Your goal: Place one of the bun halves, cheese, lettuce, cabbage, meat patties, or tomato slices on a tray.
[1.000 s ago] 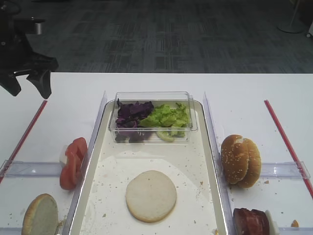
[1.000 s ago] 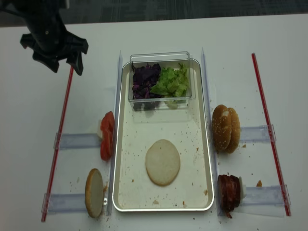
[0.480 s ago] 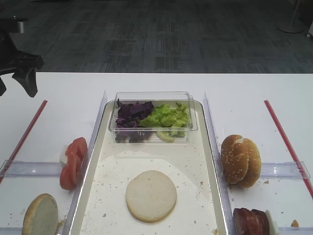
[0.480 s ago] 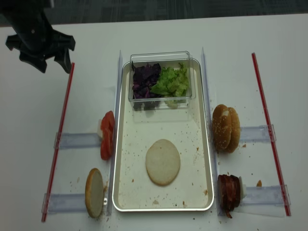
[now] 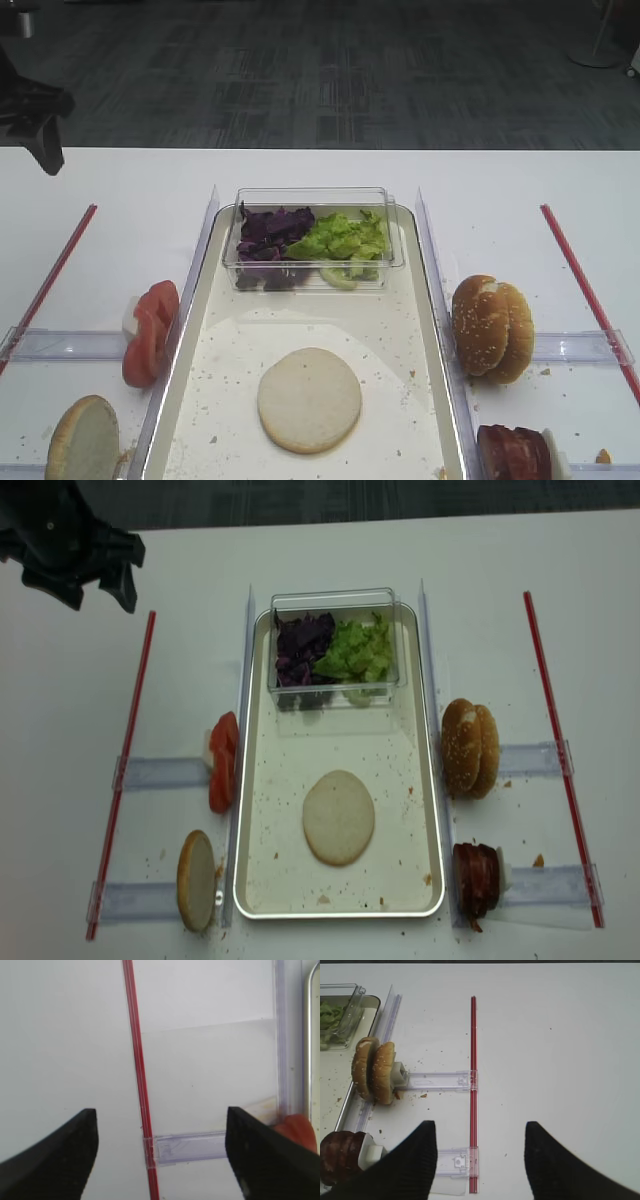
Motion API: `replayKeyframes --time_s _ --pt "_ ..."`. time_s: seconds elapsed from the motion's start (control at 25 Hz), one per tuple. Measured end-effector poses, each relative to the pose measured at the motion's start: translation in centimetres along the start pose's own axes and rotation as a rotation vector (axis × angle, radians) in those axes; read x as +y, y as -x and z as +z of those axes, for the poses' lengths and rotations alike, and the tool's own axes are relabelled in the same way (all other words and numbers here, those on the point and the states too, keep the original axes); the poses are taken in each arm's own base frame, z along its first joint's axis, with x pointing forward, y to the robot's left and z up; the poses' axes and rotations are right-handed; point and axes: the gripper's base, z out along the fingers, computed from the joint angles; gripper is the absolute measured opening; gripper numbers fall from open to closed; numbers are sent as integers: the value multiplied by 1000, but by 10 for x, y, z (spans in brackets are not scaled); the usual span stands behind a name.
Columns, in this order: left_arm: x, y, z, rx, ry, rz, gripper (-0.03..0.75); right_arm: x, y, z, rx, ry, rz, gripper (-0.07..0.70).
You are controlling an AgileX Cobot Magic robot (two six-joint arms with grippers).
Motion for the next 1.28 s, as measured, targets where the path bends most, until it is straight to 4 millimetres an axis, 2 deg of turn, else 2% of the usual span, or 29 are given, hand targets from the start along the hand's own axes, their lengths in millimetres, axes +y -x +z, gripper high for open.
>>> replayKeyframes --time_s 0.28,0.56,0.76,0.92,1.08,1.28 --pt "-1 -16 -56 -130 12 2 490 0 0 0 0 0 0 426" --pt "-3 -48 -119 -286 30 -1 490 0 0 0 0 0 0 426" --pt "-6 -88 -153 -364 35 -11 490 0 0 0 0 0 0 426" --pt "-9 -124 -171 -415 35 -29 490 0 0 0 0 0 0 426" --pt "-14 -168 -181 -464 23 -51 490 0 0 0 0 0 0 426" --pt "-21 -230 -179 -518 -3 -58 490 0 0 0 0 0 0 426"
